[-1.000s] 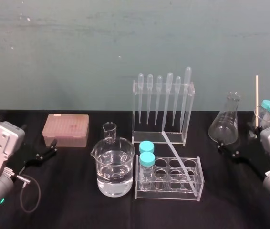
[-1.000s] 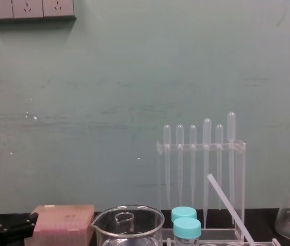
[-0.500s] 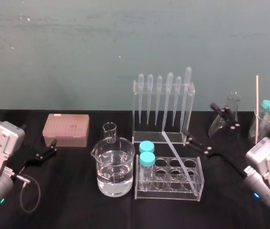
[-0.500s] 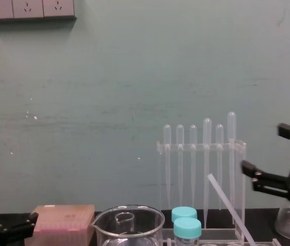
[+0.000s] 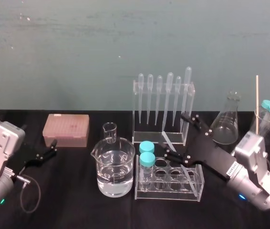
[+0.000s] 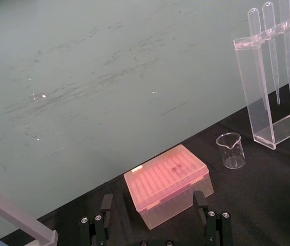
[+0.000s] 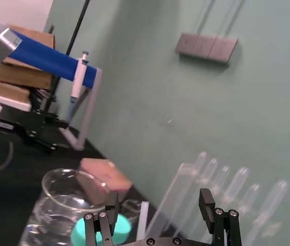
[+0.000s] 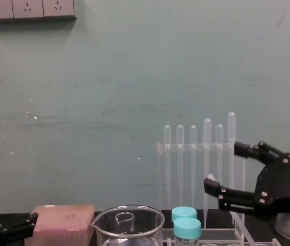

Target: Pick up the stirring rod with one hand, then place it down.

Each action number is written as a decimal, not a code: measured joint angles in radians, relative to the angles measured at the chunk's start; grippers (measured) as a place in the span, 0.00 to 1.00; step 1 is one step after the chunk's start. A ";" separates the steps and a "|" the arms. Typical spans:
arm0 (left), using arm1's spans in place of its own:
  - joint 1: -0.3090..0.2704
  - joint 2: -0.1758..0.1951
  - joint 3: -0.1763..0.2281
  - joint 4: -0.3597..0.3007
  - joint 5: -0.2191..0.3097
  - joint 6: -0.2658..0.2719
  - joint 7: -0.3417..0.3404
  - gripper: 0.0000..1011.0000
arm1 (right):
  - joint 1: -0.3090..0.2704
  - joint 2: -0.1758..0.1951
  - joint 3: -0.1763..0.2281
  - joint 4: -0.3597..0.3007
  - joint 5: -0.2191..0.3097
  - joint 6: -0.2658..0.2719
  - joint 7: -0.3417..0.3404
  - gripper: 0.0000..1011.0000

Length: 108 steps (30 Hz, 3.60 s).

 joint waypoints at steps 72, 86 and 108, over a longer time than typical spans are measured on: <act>0.000 0.000 0.000 0.000 0.000 0.000 0.000 0.99 | 0.056 -0.049 0.023 0.084 0.262 0.331 0.247 0.07; 0.000 0.000 0.000 0.000 0.000 0.000 0.000 0.99 | 0.056 -0.049 0.023 0.084 0.262 0.331 0.247 0.07; 0.000 0.000 0.000 0.000 0.000 0.000 0.000 0.99 | 0.089 -0.149 0.175 0.115 0.389 0.050 0.378 0.07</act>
